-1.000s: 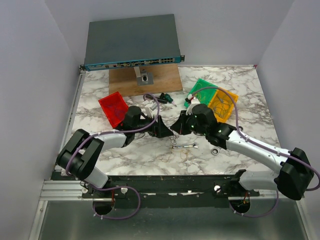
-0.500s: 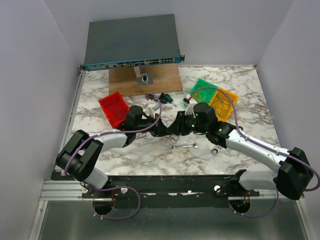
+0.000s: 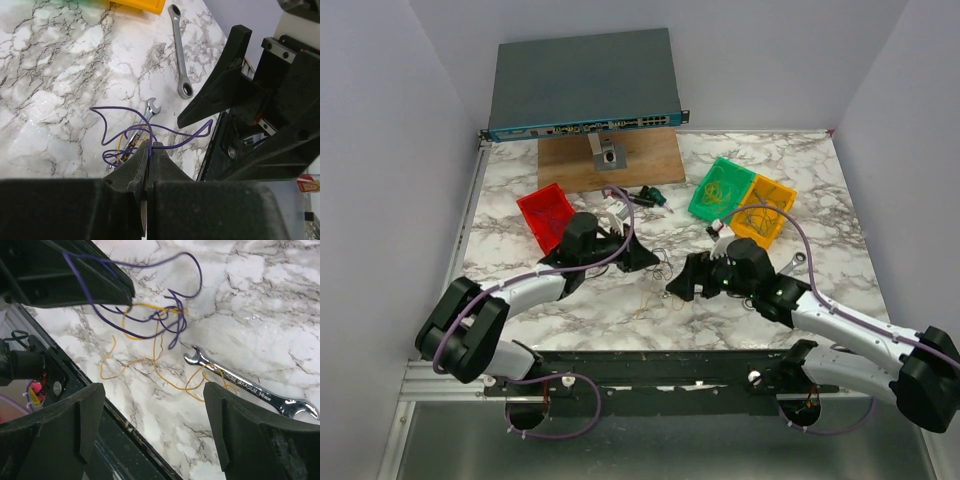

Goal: Untangle the cables

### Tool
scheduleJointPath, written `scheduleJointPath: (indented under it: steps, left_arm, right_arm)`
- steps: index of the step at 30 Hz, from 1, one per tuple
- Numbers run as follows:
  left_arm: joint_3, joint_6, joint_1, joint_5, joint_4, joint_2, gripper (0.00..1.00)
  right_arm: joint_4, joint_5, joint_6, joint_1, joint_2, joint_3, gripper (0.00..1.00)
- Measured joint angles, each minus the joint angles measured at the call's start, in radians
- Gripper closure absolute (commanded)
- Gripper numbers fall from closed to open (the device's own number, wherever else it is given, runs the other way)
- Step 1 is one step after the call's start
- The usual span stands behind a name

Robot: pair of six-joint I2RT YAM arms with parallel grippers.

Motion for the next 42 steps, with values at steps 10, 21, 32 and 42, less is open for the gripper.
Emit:
scheduleJointPath:
  steps: [10, 21, 32, 42]
  left_arm:
    - [-0.057, -0.027, 0.013, -0.005, 0.045, -0.08, 1.0]
    - [-0.074, -0.077, 0.014, 0.043, 0.106, -0.098, 1.0]
    - [-0.103, -0.197, 0.014, 0.082, 0.167, -0.212, 1.0]
    - [0.062, -0.193, 0.113, -0.066, -0.179, -0.406, 1.0]
  right_arm:
    - [0.28, -0.033, -0.017, -0.002, 0.02, -0.201, 0.05]
    - [0.624, -0.054, -0.035, 0.047, 0.229, -0.222, 0.15]
    - [0.816, -0.011, -0.032, 0.116, 0.362, -0.199, 0.91]
    - [0.743, 0.126, 0.016, 0.117, 0.078, -0.278, 0.99]
